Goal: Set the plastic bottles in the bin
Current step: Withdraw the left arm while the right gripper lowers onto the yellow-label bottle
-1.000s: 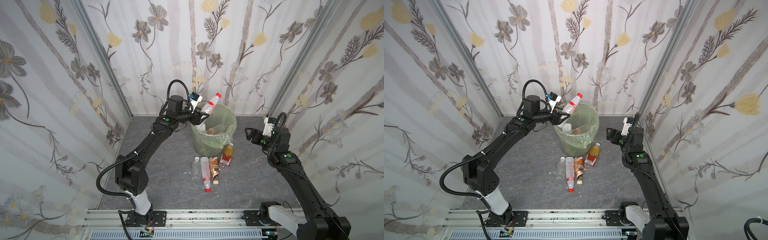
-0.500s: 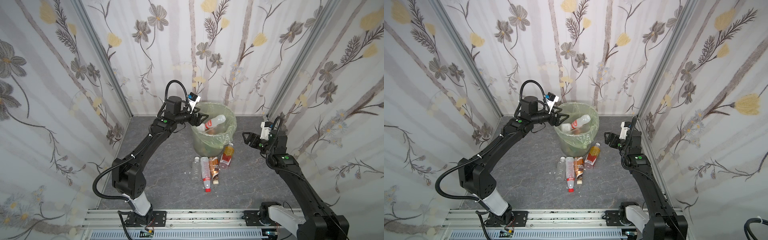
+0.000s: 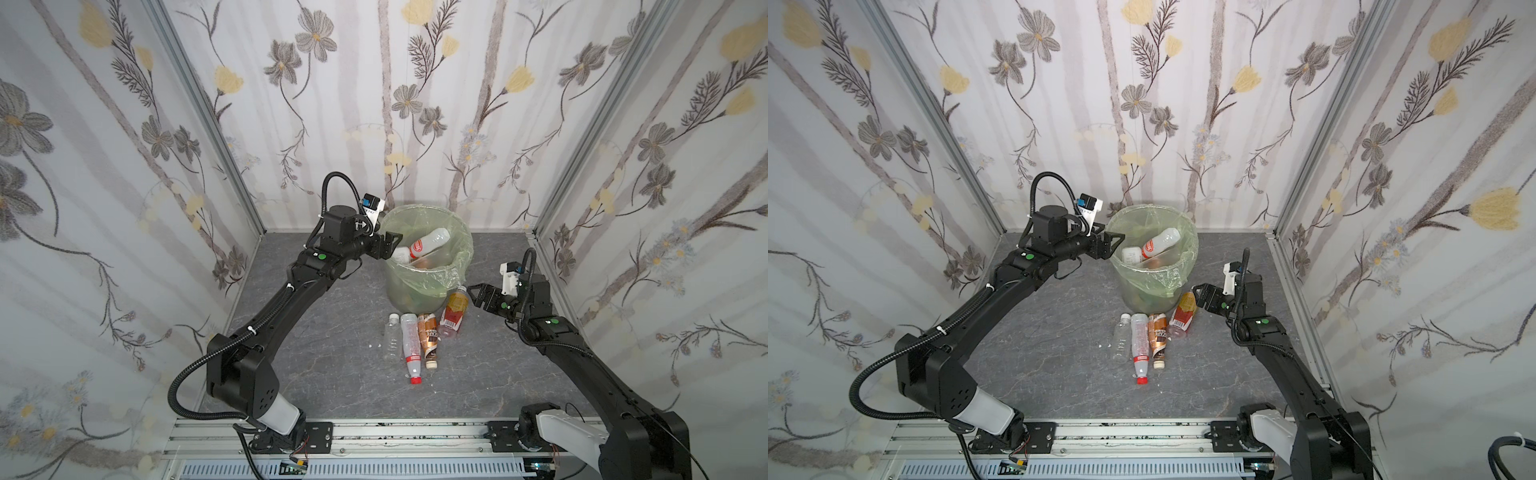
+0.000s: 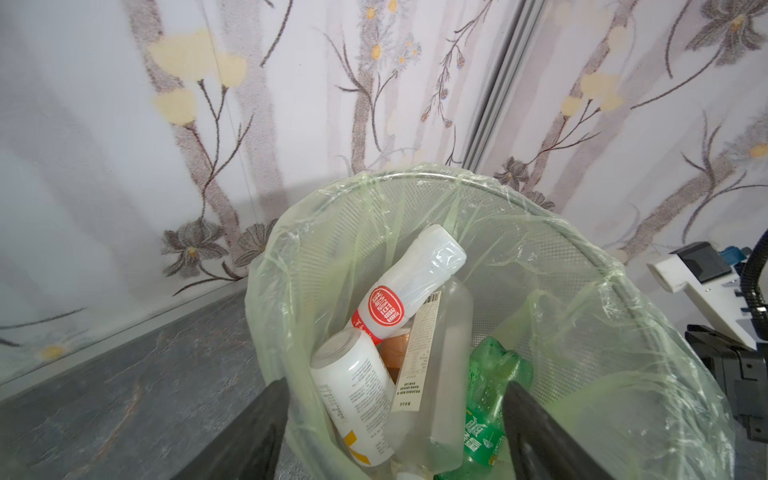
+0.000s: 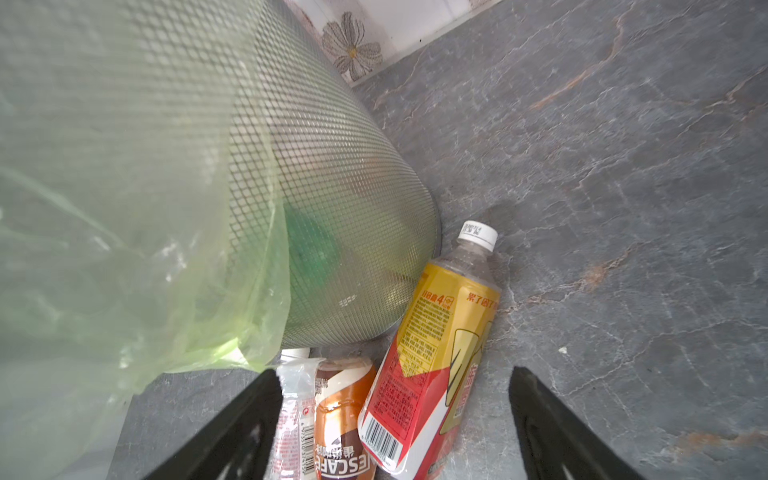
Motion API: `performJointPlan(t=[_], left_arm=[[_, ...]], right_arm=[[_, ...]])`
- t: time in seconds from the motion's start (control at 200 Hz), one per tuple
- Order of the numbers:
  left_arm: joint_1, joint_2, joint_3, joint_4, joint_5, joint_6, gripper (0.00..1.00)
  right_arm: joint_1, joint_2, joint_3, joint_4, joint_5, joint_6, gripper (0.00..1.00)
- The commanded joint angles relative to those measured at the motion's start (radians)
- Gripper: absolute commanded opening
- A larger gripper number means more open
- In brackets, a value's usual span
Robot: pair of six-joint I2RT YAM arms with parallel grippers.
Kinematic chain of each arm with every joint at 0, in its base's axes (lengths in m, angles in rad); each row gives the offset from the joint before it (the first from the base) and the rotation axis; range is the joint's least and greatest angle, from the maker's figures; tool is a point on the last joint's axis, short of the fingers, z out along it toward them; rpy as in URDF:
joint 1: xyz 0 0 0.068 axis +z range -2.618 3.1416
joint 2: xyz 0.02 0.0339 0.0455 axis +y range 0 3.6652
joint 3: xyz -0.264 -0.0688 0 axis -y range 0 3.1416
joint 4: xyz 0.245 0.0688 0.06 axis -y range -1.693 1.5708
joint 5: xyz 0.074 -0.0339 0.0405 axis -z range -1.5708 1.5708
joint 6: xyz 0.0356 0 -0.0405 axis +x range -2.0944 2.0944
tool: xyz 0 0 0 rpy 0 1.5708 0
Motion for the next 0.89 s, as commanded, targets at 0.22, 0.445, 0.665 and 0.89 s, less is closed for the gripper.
performJointPlan(t=[0.22, 0.445, 0.665, 0.89], left_arm=[[0.028, -0.186, -0.264, 0.034, -0.139, -0.039, 0.84], [0.059, -0.322, -0.47, 0.116, -0.167, -0.11, 0.86], [0.066, -0.399, -0.649, 0.139, -0.178, -0.171, 0.86], [0.073, -0.438, -0.713, 0.155, -0.184, -0.175, 0.91]], right_arm=[[0.06, 0.103, -0.046, 0.024, 0.002, 0.009, 0.87], [0.097, 0.195, -0.023, 0.042, 0.025, 0.018, 0.86], [0.109, 0.287, 0.003, 0.056, 0.048, 0.022, 0.85], [0.117, 0.366, 0.049, 0.038, 0.091, 0.006, 0.84]])
